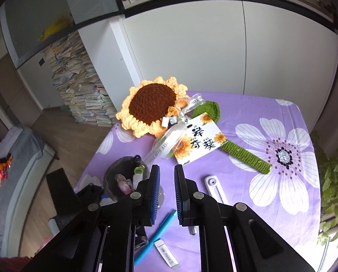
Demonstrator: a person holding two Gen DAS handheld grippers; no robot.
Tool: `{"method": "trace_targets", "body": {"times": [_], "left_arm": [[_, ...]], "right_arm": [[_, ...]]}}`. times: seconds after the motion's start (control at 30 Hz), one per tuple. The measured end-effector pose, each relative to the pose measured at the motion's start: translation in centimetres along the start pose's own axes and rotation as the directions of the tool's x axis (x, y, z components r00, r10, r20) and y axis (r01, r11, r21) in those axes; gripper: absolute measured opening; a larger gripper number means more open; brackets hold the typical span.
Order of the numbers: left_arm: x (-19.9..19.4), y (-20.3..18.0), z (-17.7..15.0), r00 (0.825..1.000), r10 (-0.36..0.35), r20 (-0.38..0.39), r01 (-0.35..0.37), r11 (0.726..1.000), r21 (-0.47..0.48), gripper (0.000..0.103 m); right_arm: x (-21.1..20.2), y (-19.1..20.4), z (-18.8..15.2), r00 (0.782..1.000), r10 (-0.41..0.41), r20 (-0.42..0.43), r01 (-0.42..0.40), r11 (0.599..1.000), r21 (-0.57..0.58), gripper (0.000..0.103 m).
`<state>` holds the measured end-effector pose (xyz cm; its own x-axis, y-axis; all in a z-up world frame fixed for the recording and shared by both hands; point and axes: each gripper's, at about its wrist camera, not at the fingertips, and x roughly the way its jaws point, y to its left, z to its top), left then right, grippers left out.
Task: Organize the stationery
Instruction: 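Lower the pink pen into the pen holder and open the right tool, then grasp the dark metal tweezers from the table with the right tool, then lift the metal tweezers and lower them into the pen holder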
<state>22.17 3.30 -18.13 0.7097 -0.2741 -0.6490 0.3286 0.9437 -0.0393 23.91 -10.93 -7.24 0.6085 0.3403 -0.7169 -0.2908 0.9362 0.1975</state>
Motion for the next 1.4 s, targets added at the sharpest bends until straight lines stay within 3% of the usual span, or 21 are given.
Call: {"method": "trace_targets", "body": {"times": [0.17, 0.27, 0.5, 0.73, 1.1, 1.4], "left_arm": [[0.0, 0.0, 0.0, 1.000, 0.000, 0.000, 0.000, 1.000, 0.000, 0.070], [0.0, 0.0, 0.0, 1.000, 0.000, 0.000, 0.000, 1.000, 0.000, 0.070], [0.0, 0.0, 0.0, 1.000, 0.000, 0.000, 0.000, 1.000, 0.000, 0.070], [0.0, 0.0, 0.0, 1.000, 0.001, -0.002, -0.001, 1.000, -0.001, 0.070], [0.1, 0.0, -0.1, 1.000, -0.001, -0.005, 0.001, 1.000, 0.000, 0.070], [0.1, 0.0, -0.1, 1.000, -0.002, -0.005, 0.002, 1.000, 0.000, 0.070]], "right_arm": [[6.5, -2.4, -1.4, 0.979, -0.054, -0.198, 0.054, 0.999, -0.006, 0.012], [9.2, -2.9, -1.9, 0.966, -0.039, -0.255, 0.039, 0.999, -0.007, 0.012], [11.1, -2.0, -1.0, 0.967, -0.016, -0.254, 0.005, 0.999, -0.045, 0.012], [13.4, -1.2, -0.7, 0.955, -0.047, -0.293, 0.019, 0.995, -0.098, 0.012], [13.2, -1.5, -0.8, 0.965, -0.066, -0.255, 0.044, 0.995, -0.088, 0.012], [4.4, -1.8, -0.1, 0.997, -0.044, -0.064, 0.042, 0.998, -0.037, 0.012]]}}
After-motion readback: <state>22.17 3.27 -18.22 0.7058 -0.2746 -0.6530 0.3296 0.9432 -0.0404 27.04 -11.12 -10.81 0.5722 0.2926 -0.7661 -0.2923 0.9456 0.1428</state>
